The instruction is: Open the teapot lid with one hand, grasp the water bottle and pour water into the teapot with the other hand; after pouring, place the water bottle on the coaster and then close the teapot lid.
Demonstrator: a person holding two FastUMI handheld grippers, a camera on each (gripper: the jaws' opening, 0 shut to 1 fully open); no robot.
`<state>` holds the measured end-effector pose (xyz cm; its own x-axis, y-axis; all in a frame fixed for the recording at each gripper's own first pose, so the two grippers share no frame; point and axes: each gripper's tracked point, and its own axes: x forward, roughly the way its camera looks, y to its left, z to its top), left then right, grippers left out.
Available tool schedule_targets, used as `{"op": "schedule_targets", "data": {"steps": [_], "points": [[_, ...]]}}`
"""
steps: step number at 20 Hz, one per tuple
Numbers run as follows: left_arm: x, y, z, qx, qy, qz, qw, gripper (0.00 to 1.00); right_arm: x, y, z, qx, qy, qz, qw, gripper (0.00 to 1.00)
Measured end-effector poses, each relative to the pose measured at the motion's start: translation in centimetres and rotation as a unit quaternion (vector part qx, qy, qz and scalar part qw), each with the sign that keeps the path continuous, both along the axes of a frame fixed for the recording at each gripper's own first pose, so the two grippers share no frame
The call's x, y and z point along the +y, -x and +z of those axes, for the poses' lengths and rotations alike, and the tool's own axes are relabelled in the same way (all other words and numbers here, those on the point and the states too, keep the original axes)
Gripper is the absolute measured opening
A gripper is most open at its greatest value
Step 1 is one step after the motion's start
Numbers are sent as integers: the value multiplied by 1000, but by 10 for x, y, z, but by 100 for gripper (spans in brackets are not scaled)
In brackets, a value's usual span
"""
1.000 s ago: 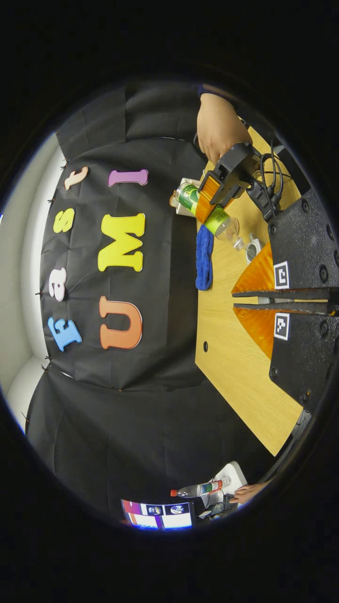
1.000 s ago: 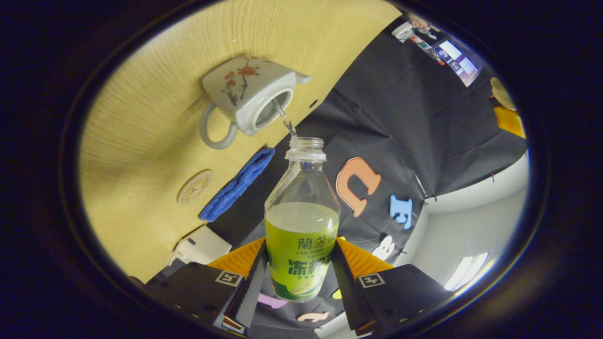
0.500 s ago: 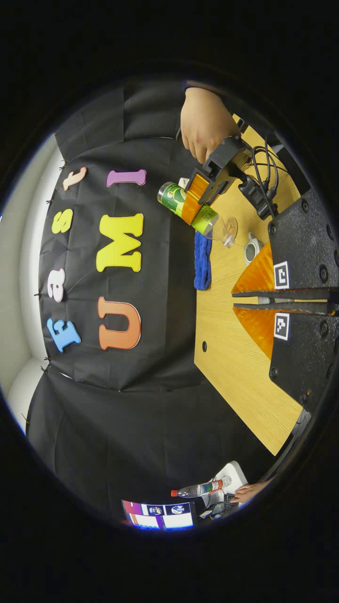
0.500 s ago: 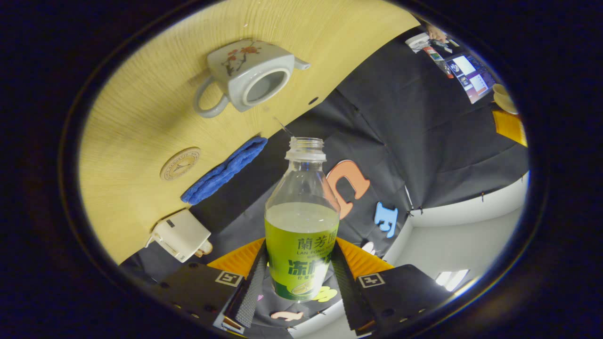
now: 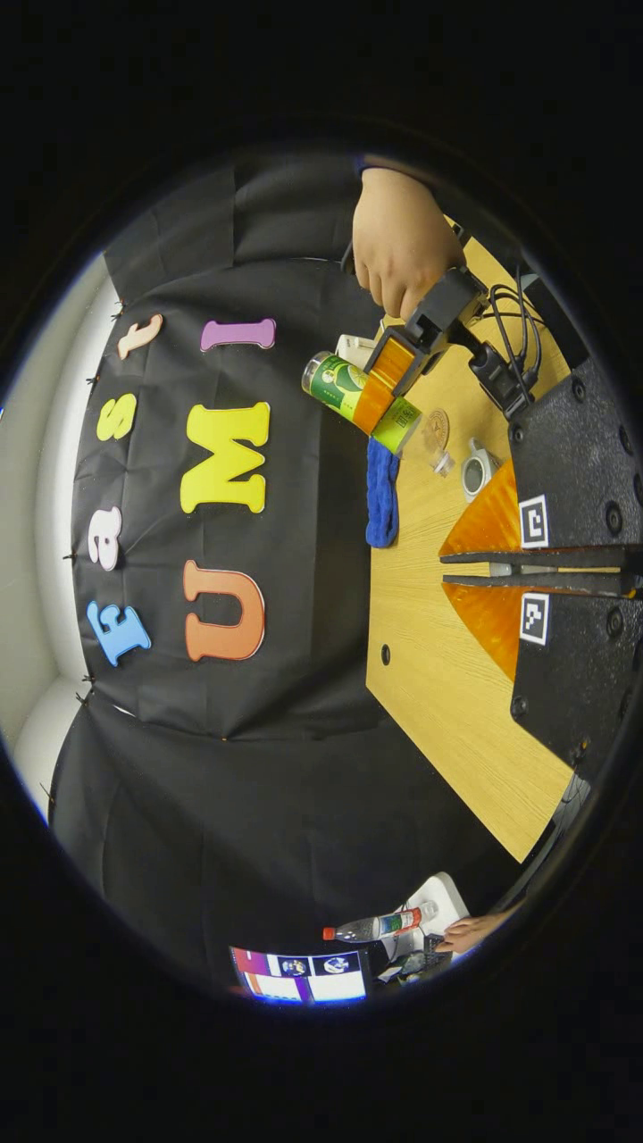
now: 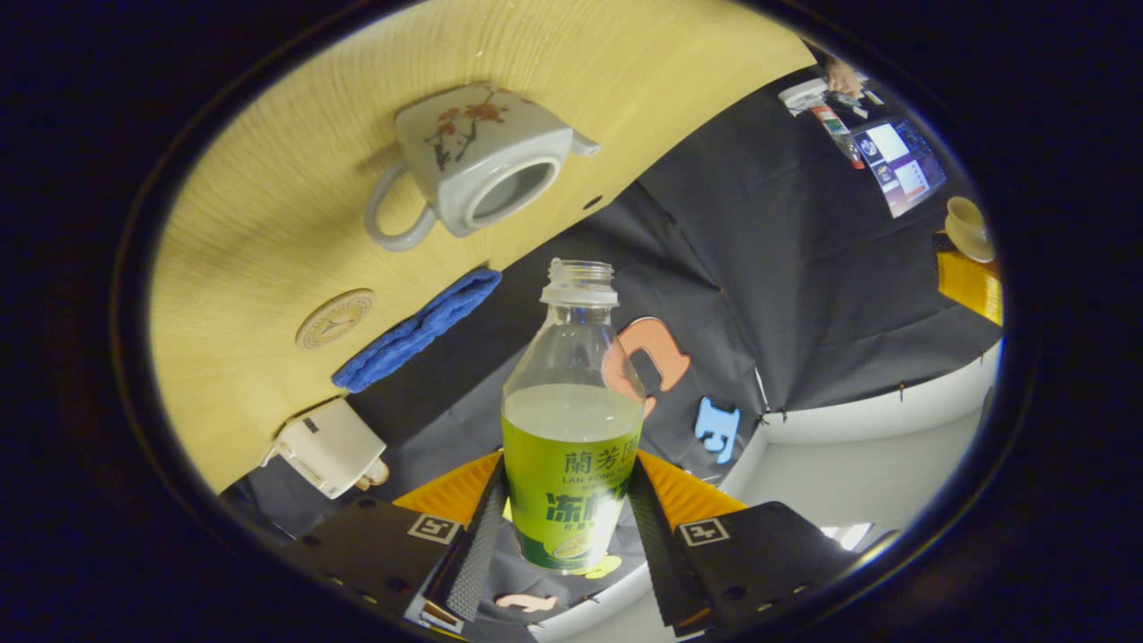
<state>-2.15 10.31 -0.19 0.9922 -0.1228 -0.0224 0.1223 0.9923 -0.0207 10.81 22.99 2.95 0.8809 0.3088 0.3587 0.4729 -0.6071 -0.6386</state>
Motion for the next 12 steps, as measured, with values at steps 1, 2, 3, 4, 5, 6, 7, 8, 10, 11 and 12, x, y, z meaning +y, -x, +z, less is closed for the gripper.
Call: {"op": "schedule_targets", "data": {"steps": [1,2,3,4,5,6,7,8,10,11,12], "points": [[1,0,0,-1,-1,1,1000,5,-1,-1,-1,4,-6,1,1000,73],[2,-1,0,-1,1,2,1000,4,-3,-2,-2,9,-17,2,1000,74],[1,-2,0,-2,6,-2,1000,5,-6,-3,-6,20,-35,3,999,76],[0,-1,1,-2,10,-4,1000,4,-9,-4,-11,36,-57,5,998,73],[3,0,2,-3,11,-1,1000,4,-11,-6,-14,50,-81,10,995,73],[6,-1,1,-4,11,3,1000,4,-15,-7,-18,68,-112,12,991,73],[6,-2,2,-4,14,3,1000,4,-20,-8,-23,83,-142,12,986,74],[6,-1,1,-3,16,2,1000,4,-26,-8,-25,96,-171,12,981,74],[7,-1,0,-3,16,5,1000,4,-33,-9,-29,122,-240,22,963,73],[7,-1,1,-4,17,5,1000,4,-38,-11,-32,138,-281,27,950,76],[5,-1,2,-3,19,4,1000,4,-41,-10,-34,152,-320,32,935,77]]}}
